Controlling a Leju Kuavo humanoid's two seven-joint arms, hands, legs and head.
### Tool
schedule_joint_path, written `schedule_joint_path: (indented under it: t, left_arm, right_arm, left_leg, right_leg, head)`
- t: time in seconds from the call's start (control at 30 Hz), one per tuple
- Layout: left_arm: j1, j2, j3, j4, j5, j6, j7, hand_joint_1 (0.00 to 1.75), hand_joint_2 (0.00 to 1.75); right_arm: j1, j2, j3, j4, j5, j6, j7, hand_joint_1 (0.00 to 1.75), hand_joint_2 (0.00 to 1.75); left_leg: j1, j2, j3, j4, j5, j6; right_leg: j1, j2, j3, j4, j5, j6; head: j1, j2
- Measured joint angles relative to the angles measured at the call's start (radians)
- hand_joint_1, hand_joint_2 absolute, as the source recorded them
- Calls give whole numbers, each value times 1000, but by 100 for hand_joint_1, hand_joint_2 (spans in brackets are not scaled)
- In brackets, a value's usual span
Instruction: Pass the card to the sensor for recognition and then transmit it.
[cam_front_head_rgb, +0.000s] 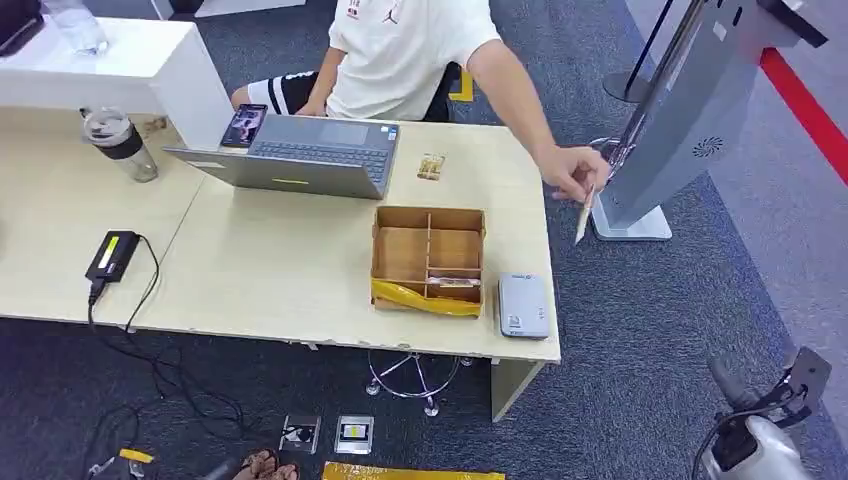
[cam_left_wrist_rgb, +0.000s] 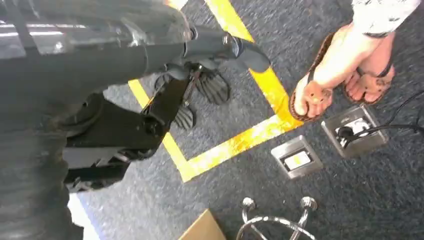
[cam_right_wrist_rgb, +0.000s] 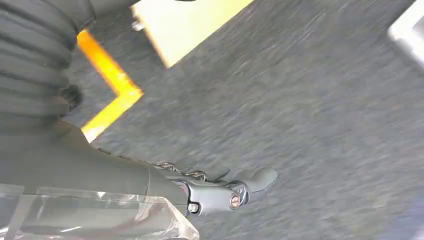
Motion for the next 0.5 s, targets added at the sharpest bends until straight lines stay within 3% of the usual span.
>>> schedule_joint_path:
  t: [0.5]
  left_arm:
    - [-28,-14,-105,19,-77,-9,-98,0,175]
  right_arm:
    - [-128,-11,-94,-454,284,-33,27,0,175]
  left_leg:
    - [-1,-3,-1,0,2,1]
  right_leg:
    - [-1,-2,-1,0,1,1]
  head:
    - [0,0]
